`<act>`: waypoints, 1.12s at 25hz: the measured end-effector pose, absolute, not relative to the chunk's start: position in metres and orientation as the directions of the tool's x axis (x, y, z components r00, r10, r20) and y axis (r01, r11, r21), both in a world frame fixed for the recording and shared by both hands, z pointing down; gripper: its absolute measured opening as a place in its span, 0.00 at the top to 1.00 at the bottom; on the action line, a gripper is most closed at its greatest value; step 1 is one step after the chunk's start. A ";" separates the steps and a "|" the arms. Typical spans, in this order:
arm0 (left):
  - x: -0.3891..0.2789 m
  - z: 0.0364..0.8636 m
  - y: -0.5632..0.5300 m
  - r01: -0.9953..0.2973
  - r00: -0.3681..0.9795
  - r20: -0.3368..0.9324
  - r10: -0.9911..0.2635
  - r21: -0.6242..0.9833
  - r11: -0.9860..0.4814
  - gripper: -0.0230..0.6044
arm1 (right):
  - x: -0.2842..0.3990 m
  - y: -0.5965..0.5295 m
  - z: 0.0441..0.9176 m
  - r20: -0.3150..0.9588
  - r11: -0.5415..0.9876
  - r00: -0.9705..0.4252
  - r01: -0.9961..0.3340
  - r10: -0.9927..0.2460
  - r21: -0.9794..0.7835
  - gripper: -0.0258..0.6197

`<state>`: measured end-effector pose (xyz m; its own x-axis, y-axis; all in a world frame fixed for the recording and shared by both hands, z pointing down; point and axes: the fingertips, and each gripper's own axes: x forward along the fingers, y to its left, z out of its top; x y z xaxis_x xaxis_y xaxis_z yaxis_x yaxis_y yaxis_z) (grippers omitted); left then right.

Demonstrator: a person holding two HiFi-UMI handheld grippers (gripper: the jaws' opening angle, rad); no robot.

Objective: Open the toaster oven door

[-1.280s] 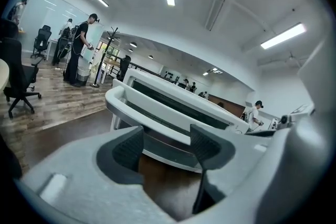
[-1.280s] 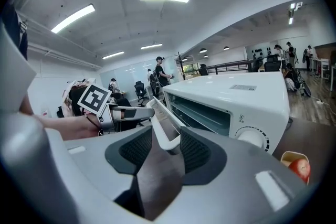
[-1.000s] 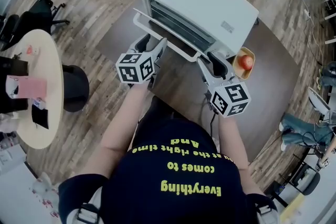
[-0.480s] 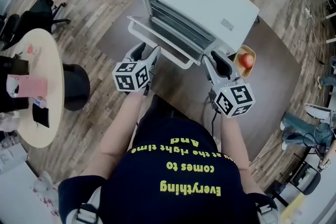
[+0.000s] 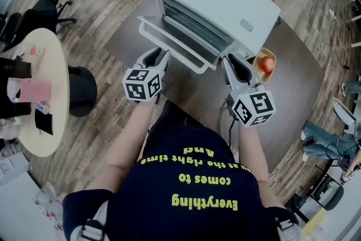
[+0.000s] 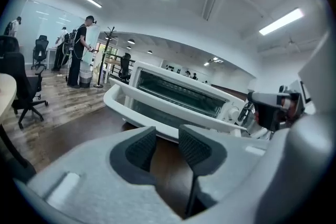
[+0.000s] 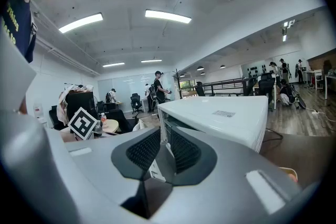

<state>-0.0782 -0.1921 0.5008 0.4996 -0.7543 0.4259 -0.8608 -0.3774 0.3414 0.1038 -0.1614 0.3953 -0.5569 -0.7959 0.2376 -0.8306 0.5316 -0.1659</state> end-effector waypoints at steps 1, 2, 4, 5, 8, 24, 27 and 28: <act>-0.078 0.501 -0.192 -0.859 0.504 0.426 -0.751 0.341 -0.383 0.75 | 0.103 -0.161 0.396 0.238 0.532 -0.557 -0.831 -0.796 -0.165 0.84; -0.079 0.502 -0.192 -0.856 0.508 0.427 -0.748 0.350 -0.381 0.75 | 0.102 -0.161 0.396 0.241 0.534 -0.559 -0.829 -0.794 -0.164 0.84; -0.080 0.503 -0.192 -0.850 0.513 0.430 -0.743 0.374 -0.370 0.75 | 0.098 -0.160 0.402 0.262 0.547 -0.570 -0.822 -0.779 -0.161 0.84; -0.081 0.504 -0.192 -0.850 0.513 0.435 -0.740 0.378 -0.366 0.75 | 0.096 -0.160 0.405 0.275 0.553 -0.575 -0.817 -0.770 -0.161 0.84; -0.080 0.506 -0.190 -0.853 0.510 0.453 -0.732 0.377 -0.361 0.75 | 0.095 -0.160 0.410 0.288 0.555 -0.579 -0.815 -0.763 -0.166 0.84; -0.094 0.543 -0.165 -0.898 0.440 0.562 -0.700 0.262 -0.354 0.75 | 0.087 -0.150 0.408 0.286 0.577 -0.600 -0.799 -0.747 -0.169 0.84; -0.096 0.545 -0.164 -0.903 0.422 0.579 -0.698 0.202 -0.378 0.75 | 0.086 -0.149 0.408 0.289 0.577 -0.599 -0.800 -0.747 -0.167 0.84; -0.096 0.546 -0.164 -0.904 0.415 0.586 -0.696 0.183 -0.386 0.75 | 0.086 -0.149 0.408 0.289 0.576 -0.598 -0.800 -0.747 -0.167 0.84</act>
<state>-0.0960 -0.1635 0.5460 0.4154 -0.6959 0.5858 -0.9043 -0.3855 0.1833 0.0858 -0.1487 0.4078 -0.5984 -0.7471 0.2892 -0.8001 0.5762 -0.1670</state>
